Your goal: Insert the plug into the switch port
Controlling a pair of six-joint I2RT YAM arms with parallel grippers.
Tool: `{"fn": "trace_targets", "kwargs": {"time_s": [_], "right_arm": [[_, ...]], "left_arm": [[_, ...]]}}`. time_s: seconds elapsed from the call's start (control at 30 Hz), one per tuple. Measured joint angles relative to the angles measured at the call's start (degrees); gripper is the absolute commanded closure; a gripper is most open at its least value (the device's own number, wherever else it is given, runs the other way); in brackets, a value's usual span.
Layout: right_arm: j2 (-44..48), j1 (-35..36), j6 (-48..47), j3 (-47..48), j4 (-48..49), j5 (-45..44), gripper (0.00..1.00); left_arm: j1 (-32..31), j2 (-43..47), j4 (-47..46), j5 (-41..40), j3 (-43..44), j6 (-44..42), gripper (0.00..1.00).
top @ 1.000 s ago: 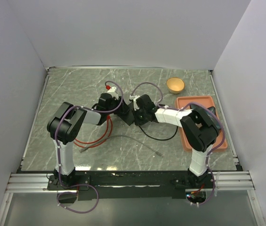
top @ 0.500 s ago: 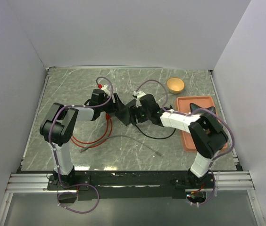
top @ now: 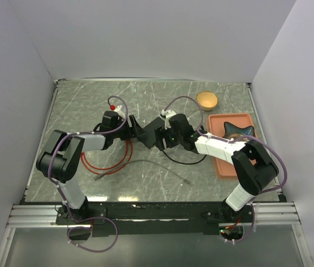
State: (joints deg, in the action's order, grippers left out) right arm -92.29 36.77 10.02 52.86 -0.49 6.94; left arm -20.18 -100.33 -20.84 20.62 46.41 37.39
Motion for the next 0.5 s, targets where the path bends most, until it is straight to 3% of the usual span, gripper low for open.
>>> {"fn": "trace_targets", "kwargs": {"time_s": [0.27,0.5], "right_arm": [[0.02,0.33,0.00,-0.55,-0.61,-0.13,0.18],[1.25,0.85,0.48,-1.38,-1.79,-0.44,0.17]], "left_arm": [[-0.15,3.19,1.57,-2.05,-1.55,-0.42,0.22],[-2.51,11.54,10.01,-12.55,-1.20,-3.34,0.30]]}}
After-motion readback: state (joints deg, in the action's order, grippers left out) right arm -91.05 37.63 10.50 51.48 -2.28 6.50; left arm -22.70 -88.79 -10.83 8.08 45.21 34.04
